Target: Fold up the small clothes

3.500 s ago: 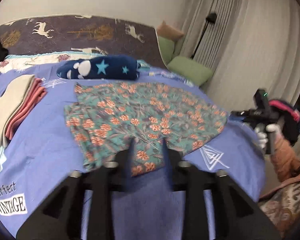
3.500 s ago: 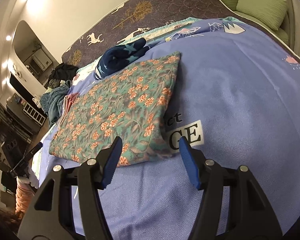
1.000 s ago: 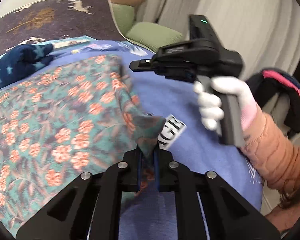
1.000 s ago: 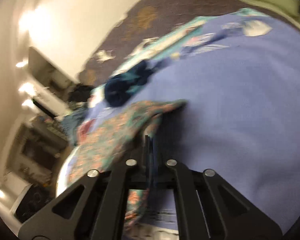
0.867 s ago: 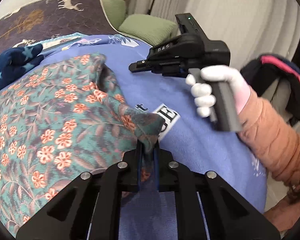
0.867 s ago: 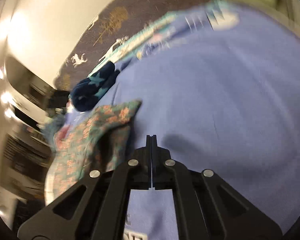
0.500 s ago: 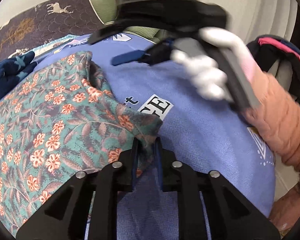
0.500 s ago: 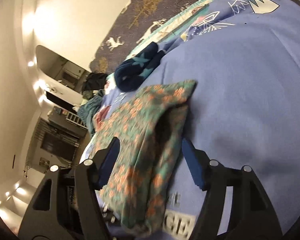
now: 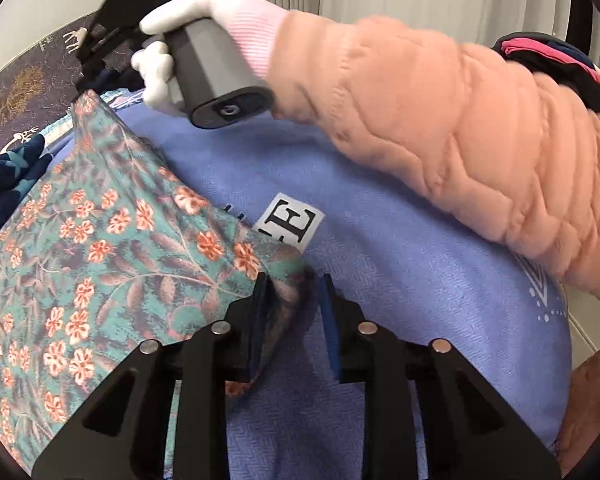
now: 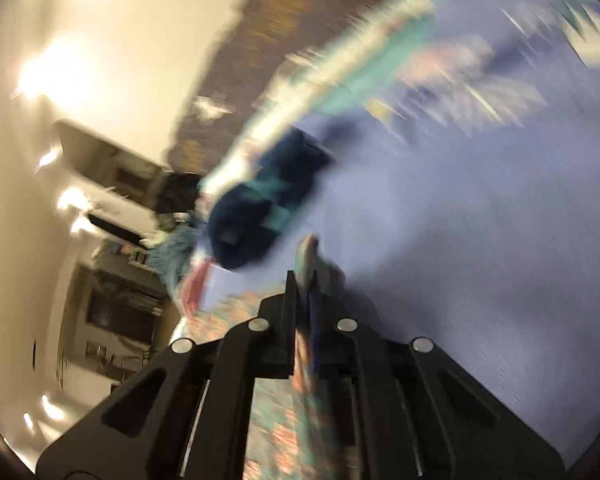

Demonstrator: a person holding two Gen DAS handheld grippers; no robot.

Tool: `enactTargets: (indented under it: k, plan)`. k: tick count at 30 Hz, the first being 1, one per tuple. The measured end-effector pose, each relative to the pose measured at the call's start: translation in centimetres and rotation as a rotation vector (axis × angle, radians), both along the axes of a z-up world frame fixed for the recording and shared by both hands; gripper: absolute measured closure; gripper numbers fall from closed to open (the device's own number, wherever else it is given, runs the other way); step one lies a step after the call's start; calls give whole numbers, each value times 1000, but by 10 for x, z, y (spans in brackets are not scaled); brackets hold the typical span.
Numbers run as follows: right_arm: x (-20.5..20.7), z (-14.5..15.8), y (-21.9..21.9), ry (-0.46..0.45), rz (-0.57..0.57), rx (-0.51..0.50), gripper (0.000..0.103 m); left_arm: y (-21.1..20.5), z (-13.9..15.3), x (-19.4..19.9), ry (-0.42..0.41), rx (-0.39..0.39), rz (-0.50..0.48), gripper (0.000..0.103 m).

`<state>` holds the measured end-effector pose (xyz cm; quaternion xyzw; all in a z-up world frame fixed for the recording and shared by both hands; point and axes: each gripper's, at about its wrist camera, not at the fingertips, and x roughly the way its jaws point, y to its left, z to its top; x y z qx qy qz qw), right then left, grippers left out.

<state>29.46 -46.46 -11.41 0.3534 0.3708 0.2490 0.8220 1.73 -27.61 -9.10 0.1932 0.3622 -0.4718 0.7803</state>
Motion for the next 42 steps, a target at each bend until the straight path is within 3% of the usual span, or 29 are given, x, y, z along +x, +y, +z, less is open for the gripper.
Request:
enactTargets:
  k: [3, 5, 7, 12, 14, 18, 22, 24, 25, 27, 29, 31, 33, 37, 39, 42]
  plan:
    - [13, -11, 7, 72, -59, -292, 96, -1, 0, -4, -8, -3, -17, 73]
    - [10, -26, 2, 135, -77, -353, 93, -1, 0, -11, -35, 6, -31, 70]
    - [-14, -26, -11, 110, -77, -273, 92, -3, -1, -15, -59, 18, -36, 68]
    - [-82, -7, -27, 10, -48, -210, 84, -9, 0, -31, -81, 25, -38, 64]
    - [-131, 0, -31, -40, 17, -164, 84, 2, 7, -31, -72, 0, -21, 62]
    - [-200, 0, -17, -83, 131, -117, 84, 41, 25, -29, -13, -85, 105, 62]
    - [-247, -20, 3, -63, 242, -107, 78, 105, 36, -16, -14, -105, 324, 62]
    - [-251, -36, 14, -4, 245, -204, 76, 146, 40, -13, -25, -104, 455, 62]
    - [-251, -44, 18, 27, 225, -278, 81, 165, 42, -11, -32, -110, 515, 62]
    - [-254, -42, 17, 27, 200, -300, 84, 213, 46, -11, -52, -149, 652, 61]
    - [-255, -24, 23, 37, 158, -392, 77, 263, 49, -13, -51, -208, 781, 60]
    - [-256, -1, 35, -18, 142, -473, 70, 302, 48, -22, -47, -235, 878, 60]
    - [-260, 21, 53, -79, 162, -489, 61, 336, 46, -27, -54, -236, 960, 60]
    - [-256, 35, 93, -136, 207, -503, 55, 377, 44, -39, -59, -291, 969, 65]
    - [-245, 38, 117, -136, 220, -507, 55, 382, 43, -40, -51, -314, 933, 78]
    - [-222, 47, 163, -148, 238, -522, 55, 380, 42, -39, -40, -329, 861, 86]
